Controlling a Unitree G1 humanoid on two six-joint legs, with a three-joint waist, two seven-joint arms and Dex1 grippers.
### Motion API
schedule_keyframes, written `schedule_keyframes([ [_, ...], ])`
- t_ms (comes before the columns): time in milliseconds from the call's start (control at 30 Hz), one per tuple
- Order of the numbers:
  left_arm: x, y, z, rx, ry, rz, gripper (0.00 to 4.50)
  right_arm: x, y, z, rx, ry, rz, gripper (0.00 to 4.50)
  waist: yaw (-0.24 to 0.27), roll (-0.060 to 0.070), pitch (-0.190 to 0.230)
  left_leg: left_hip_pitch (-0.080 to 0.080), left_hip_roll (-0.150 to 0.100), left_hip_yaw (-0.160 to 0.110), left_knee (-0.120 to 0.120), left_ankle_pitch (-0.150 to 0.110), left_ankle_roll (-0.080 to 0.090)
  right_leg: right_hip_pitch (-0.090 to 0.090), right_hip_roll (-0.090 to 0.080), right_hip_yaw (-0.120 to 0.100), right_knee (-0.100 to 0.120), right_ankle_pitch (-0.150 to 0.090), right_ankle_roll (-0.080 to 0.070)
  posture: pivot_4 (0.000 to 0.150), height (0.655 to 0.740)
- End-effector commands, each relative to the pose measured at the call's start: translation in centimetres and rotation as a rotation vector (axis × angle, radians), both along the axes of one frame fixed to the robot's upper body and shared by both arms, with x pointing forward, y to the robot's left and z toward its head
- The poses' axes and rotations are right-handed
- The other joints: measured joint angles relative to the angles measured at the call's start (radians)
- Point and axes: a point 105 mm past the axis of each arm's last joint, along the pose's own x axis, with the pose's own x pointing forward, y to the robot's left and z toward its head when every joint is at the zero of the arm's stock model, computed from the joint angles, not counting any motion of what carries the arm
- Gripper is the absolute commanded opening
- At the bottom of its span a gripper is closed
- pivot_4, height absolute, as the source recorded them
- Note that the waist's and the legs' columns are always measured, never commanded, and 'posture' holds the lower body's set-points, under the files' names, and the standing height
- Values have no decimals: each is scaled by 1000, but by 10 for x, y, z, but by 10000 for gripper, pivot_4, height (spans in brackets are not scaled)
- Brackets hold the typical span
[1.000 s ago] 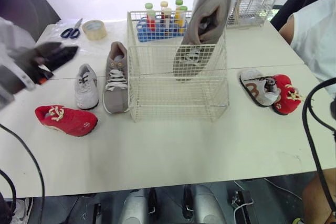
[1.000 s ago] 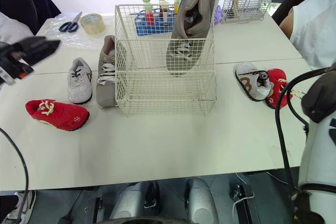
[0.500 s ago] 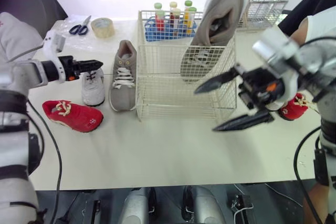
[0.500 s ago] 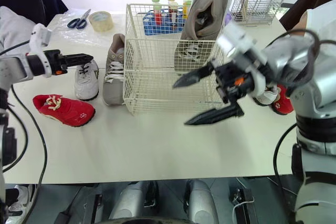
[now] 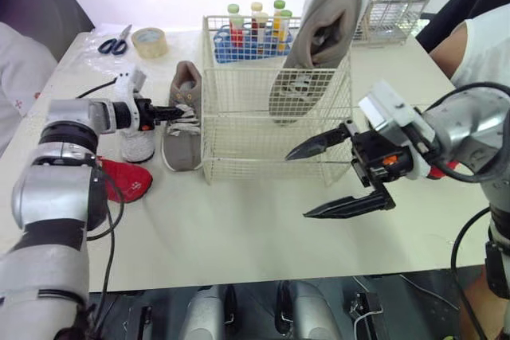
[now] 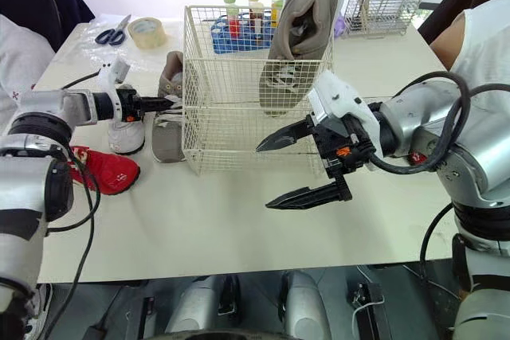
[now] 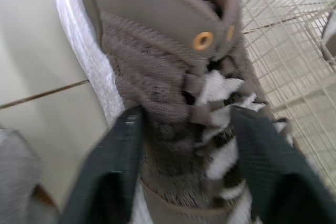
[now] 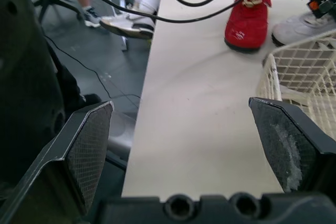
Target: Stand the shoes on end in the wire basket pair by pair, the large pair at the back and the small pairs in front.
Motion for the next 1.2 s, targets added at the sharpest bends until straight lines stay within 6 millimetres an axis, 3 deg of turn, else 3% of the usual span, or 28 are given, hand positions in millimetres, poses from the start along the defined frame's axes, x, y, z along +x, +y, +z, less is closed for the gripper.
schedule_keyframes([
  [33, 6, -4, 8, -12, -49, 17, 4981, -3, -3, 9, 15, -51, -13, 45000, 2, 0, 0, 0, 0, 0, 0, 0, 0, 0, 0, 0, 0, 0, 0, 1500, 7400],
  [67, 7, -3, 11, -28, -61, 28, 297, -2, -3, 10, 16, -53, -17, 45000, 2, 0, 0, 0, 0, 0, 0, 0, 0, 0, -1, 0, 0, 0, 0, 1500, 7400],
  [167, 10, 5, 29, -95, -124, 88, 297, 1, -4, 12, 22, -66, -36, 45000, 1, -1, 0, 0, 0, 0, 0, 0, 1, 0, -1, 0, 0, 0, 0, 1500, 7400],
  [400, 7, 36, 122, -311, -430, 221, 297, 18, -10, 21, 53, -112, -124, 45000, -7, -6, 3, -1, 0, 0, 0, 0, 1, -1, -1, -1, 0, 0, 0, 1500, 7400],
  [500, -7, 46, 169, -315, -683, 247, 297, 23, -14, 28, 72, -124, -159, 45000, -7, -6, 3, -2, 0, 0, 0, 0, 1, -1, -1, -1, 0, 0, 0, 1500, 7400],
  [600, -30, 44, 205, -291, -861, 236, 297, 28, -19, 37, 89, -142, -195, 45000, -4, -6, 3, -1, 0, 0, 0, 0, 1, -1, -2, 0, 0, 0, 0, 1500, 7400],
  [733, -68, 15, 260, -267, -1105, 170, 297, 35, -32, 46, 80, -184, -265, 45000, 1, -7, 4, -1, -1, 0, 1, 0, 1, 0, -2, -1, 0, 1, 1, 1500, 7400],
  [833, -80, -18, 279, -229, -1219, 93, 297, 37, -42, 56, 99, -215, -312, 45000, 10, -7, 3, -1, -1, -1, 2, 0, 1, 2, -2, -1, -1, 1, 2, 1500, 7400],
  [933, -76, -64, 275, -121, -1303, -3, 297, 34, -53, 73, 162, -244, -361, 45000, 22, -7, 3, 0, -1, -1, 4, -1, 1, 4, -2, -1, -1, 1, 2, 1500, 7400],
  [1200, -53, -128, 258, -46, -1403, -100, 297, 16, -63, 84, 201, -237, -408, 45000, 16, -6, 3, 0, 0, -5, 9, -2, 4, 7, -1, -4, 0, 2, 3, 1500, 7400],
])
